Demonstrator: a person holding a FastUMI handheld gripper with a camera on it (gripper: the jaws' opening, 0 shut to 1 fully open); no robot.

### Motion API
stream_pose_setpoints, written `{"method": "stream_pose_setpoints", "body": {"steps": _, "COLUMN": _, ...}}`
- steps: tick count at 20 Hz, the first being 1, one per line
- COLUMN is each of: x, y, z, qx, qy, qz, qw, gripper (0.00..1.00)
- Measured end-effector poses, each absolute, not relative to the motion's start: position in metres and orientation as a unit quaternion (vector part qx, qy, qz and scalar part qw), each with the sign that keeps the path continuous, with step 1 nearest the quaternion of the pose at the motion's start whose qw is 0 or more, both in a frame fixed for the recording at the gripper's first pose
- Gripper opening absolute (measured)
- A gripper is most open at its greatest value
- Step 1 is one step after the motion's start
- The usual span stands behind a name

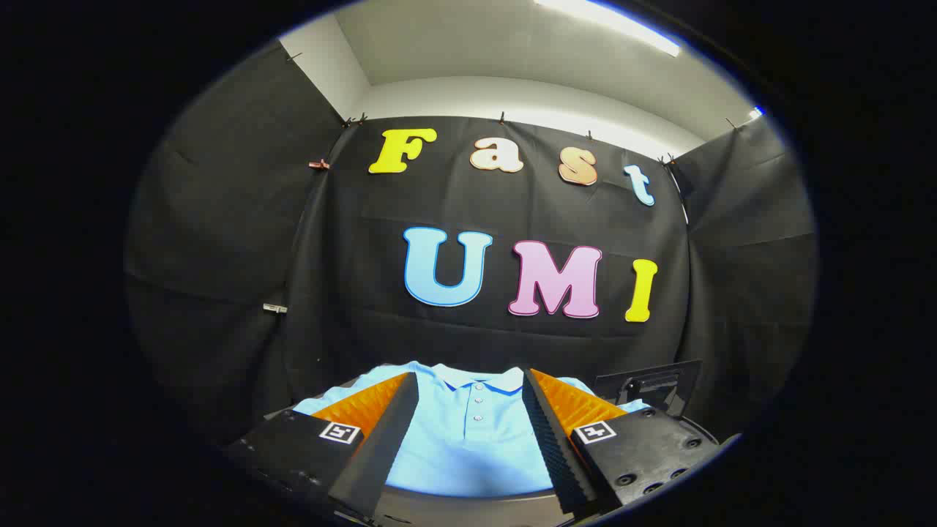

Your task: Put the clothes into the washing machine and then close the washing machine lid.

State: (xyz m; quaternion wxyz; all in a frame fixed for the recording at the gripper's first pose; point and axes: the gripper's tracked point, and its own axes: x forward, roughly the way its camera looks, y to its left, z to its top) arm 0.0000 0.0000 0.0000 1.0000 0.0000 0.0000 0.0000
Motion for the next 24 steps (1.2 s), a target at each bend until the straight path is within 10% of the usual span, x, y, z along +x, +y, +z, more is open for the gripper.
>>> {"method": "stream_pose_setpoints", "body": {"steps": 24, "x": 0.020, "y": -0.020, "z": -0.005, "qx": -0.013, "qy": 0.020, "qz": 0.005, "qw": 1.000, "gripper": 0.90}}
